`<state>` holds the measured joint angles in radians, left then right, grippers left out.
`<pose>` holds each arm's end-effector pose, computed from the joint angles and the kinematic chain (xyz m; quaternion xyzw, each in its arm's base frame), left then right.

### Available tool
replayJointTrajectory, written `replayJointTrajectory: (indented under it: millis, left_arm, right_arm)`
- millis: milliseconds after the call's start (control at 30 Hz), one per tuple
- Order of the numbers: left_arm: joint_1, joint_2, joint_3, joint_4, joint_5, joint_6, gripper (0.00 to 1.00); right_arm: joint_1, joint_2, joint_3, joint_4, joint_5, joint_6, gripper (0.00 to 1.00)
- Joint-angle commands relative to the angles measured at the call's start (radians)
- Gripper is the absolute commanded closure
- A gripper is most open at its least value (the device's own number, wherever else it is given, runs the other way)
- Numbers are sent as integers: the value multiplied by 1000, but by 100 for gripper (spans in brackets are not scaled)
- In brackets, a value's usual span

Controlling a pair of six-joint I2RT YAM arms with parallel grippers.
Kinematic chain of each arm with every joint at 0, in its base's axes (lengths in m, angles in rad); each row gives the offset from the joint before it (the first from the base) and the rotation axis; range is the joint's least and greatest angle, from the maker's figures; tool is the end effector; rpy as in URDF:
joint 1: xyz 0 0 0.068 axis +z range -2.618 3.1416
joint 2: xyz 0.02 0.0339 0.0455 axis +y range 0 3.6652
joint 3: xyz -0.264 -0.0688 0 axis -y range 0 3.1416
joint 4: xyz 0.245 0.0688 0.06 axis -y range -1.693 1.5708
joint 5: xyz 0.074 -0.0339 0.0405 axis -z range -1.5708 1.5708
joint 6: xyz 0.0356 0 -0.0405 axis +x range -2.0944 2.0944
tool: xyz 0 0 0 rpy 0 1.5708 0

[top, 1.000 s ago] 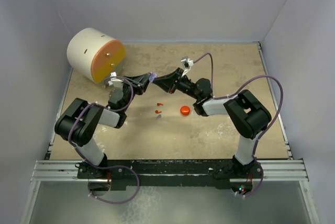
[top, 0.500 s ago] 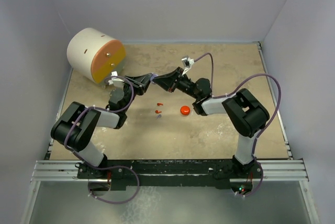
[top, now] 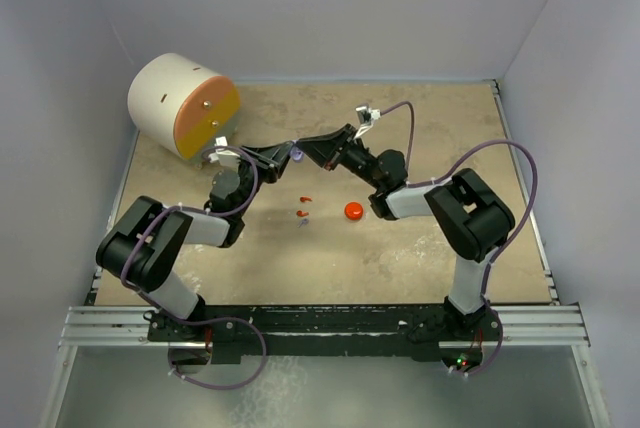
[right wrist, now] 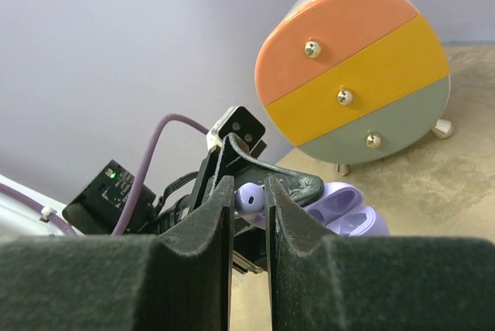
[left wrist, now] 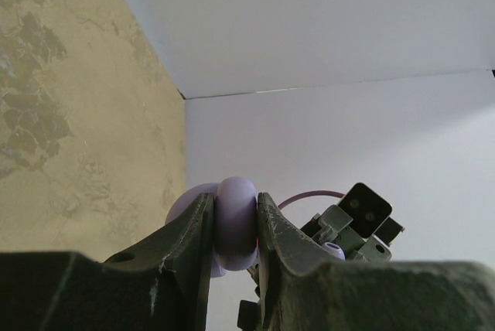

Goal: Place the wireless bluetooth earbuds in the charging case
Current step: Place the earbud in the charging case.

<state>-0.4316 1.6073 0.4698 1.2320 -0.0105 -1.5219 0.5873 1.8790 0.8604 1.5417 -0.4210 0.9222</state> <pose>0.2691 -0.1235 0.1905 -0.3523 0.5734 -0.6110 0.4170 0.3016 0.2182 0.2411 -0.0969 0.5125 0.6563 0.5452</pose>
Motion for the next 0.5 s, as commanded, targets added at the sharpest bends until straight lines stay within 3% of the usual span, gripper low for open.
replayJointTrajectory:
  millis: [0, 467]
  left_arm:
    - [-9, -46, 21, 28, -23, 36, 100]
    - [-26, -47, 30, 29, -31, 40, 100]
  right_arm:
    - [-7, 5, 16, 73, 34, 41, 100]
    - [-11, 30, 13, 86, 46, 79, 100]
